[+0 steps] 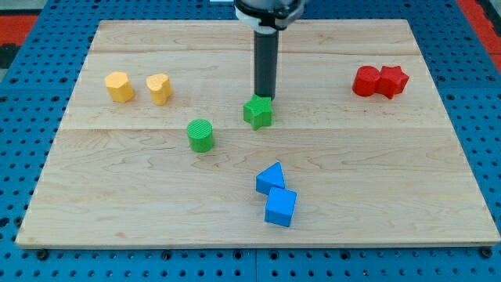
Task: Push the green circle below the heart
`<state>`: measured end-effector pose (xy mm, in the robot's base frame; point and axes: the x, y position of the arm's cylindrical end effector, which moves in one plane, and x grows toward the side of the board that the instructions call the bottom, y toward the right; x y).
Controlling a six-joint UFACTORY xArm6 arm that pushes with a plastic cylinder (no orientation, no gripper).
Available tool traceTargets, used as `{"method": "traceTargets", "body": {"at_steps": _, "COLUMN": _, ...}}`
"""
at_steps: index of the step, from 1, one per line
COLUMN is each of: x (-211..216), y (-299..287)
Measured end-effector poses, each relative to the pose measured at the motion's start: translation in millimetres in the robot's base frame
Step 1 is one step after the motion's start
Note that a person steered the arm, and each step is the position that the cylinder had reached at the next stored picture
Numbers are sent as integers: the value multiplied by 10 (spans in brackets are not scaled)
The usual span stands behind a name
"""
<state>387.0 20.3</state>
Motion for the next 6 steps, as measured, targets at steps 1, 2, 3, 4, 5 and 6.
{"method": "traceTargets", "body": {"at_steps": 1, "x": 28, "y": -449}}
{"method": "traceTargets", "body": {"at_steps": 2, "x": 349, "y": 8}}
{"method": "traceTargets", "body": {"at_steps": 3, "x": 774, "y": 755}}
{"method": "traceTargets", "body": {"at_steps": 4, "x": 365, "y": 350}}
{"method": "traceTargets", "body": {"at_steps": 5, "x": 414, "y": -460}}
{"method": "traceTargets", "body": {"at_steps": 6, "x": 791, "y": -932}}
